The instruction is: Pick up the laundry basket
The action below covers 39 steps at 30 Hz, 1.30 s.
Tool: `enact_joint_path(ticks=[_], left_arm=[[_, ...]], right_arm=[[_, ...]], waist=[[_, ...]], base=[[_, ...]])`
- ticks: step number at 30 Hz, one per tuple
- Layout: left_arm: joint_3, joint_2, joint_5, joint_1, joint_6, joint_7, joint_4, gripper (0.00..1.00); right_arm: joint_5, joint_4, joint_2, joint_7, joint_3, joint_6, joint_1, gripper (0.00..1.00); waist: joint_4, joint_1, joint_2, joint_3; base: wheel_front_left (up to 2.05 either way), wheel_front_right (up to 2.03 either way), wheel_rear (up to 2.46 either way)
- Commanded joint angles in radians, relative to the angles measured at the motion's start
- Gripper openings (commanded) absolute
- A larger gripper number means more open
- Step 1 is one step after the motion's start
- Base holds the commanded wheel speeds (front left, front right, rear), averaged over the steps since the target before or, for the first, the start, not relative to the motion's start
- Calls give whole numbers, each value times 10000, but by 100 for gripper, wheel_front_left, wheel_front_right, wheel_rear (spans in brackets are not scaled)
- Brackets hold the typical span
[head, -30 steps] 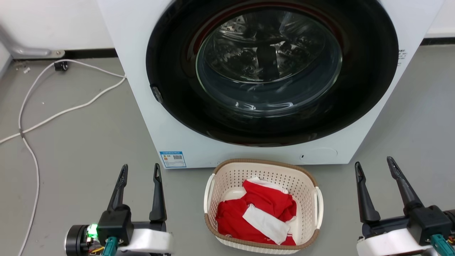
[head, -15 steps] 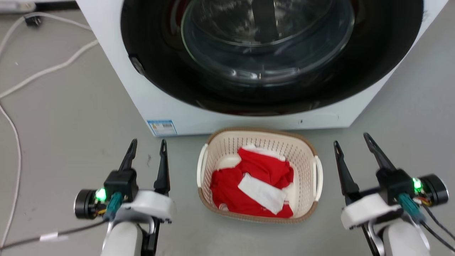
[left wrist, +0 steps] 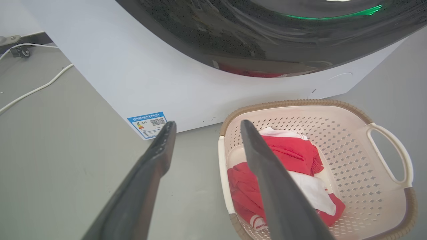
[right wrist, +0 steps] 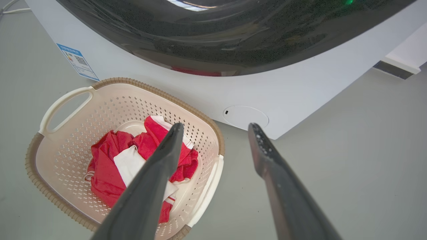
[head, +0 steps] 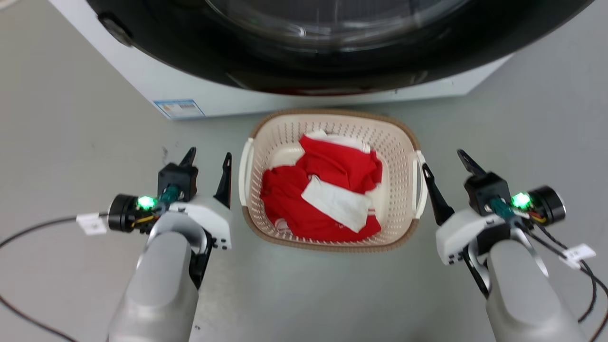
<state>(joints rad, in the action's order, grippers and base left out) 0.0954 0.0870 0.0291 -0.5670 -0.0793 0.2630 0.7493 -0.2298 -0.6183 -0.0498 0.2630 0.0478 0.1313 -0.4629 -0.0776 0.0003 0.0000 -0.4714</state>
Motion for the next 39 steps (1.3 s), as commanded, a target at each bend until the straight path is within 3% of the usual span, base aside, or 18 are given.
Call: enact_joint_path(ticks=[1,12,20,39], left_arm=[[36,50,-62,-227,-22,28,142,100],[503,195,-35,-2647,-333,-27,3417,100],[737,167,168,-3741,-442,-189,4777,100],[1284,103,470,-4882,-501,-787,5317,100]], right_arm=[[-5,-127,-10,27,43,-8,-247,100],[-75,-3593,-15,27,668,-10,-2684,100],[-178,-5689,-13,-42,639,-10,-4049,100],[1346,-6597,-10,-558,1520,-10,-5276,100]], waist=[[-193,-3,0,-471],[-491,-3,0,-1741],[-526,-3,0,-2405],[-420,-3,0,-3915]], base=[[0,0,0],[0,0,0],[0,0,0],[0,0,0]])
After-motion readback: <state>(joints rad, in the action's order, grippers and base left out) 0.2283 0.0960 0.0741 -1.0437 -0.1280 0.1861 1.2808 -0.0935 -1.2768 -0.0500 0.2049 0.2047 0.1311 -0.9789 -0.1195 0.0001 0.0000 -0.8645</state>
